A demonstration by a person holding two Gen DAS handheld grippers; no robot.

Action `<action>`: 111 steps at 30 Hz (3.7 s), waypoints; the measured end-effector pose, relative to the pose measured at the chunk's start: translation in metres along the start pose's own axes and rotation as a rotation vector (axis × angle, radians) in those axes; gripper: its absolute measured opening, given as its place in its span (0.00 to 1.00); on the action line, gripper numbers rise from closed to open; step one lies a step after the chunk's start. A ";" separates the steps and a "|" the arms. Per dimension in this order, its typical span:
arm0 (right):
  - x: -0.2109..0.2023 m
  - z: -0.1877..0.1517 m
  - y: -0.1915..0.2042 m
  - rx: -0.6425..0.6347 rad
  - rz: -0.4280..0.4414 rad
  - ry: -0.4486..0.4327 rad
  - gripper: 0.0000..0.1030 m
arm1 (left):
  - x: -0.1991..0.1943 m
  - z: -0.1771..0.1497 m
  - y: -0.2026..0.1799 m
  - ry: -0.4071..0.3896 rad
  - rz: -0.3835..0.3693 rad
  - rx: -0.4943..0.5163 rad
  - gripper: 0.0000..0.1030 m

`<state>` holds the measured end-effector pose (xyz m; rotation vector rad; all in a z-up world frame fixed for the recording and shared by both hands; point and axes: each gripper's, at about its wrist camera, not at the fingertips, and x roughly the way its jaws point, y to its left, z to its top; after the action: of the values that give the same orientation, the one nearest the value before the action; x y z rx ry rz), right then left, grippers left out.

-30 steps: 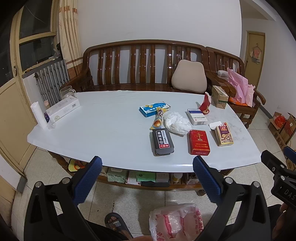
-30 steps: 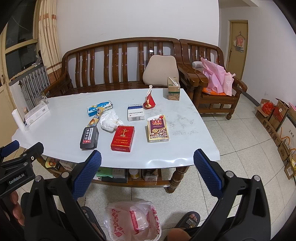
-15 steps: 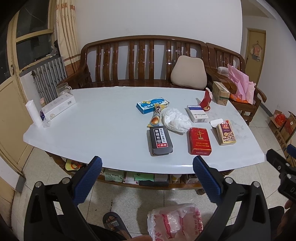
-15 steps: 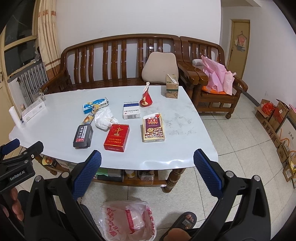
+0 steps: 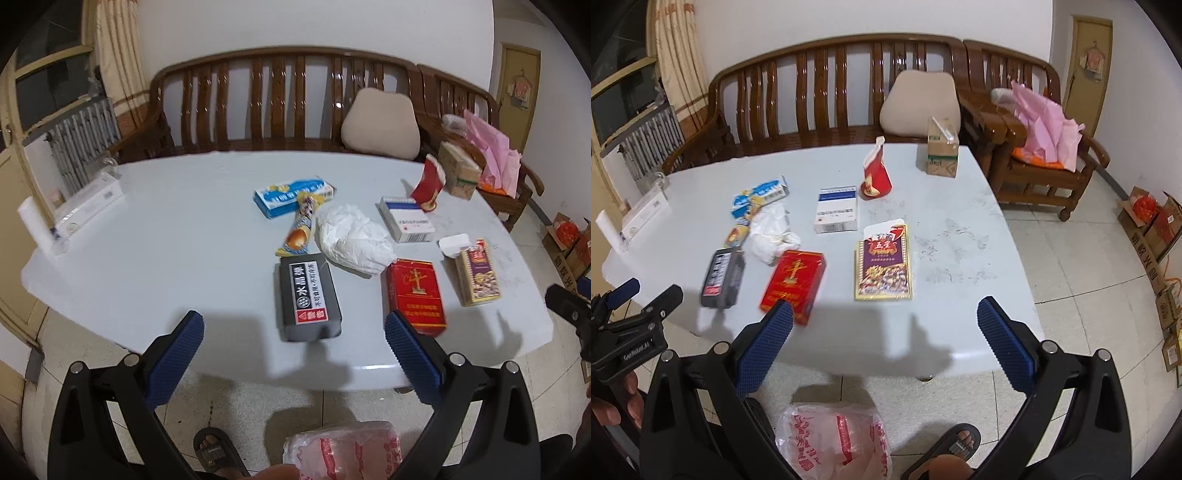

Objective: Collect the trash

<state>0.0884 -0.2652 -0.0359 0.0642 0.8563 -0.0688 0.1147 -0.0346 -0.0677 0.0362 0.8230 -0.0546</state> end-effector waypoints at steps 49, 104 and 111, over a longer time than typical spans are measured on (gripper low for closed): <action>0.114 0.031 -0.001 -0.005 0.004 0.127 0.56 | 0.059 0.018 -0.004 0.078 -0.067 -0.014 0.49; -0.024 -0.202 0.049 -0.040 0.129 0.179 0.56 | -0.025 -0.194 -0.028 0.254 -0.149 0.099 0.50; 0.045 -0.239 0.047 -0.023 0.084 0.286 0.56 | 0.025 -0.234 -0.036 0.301 -0.136 0.107 0.50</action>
<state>-0.0579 -0.2000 -0.2253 0.0900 1.1385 0.0296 -0.0424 -0.0587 -0.2453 0.0914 1.1219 -0.2260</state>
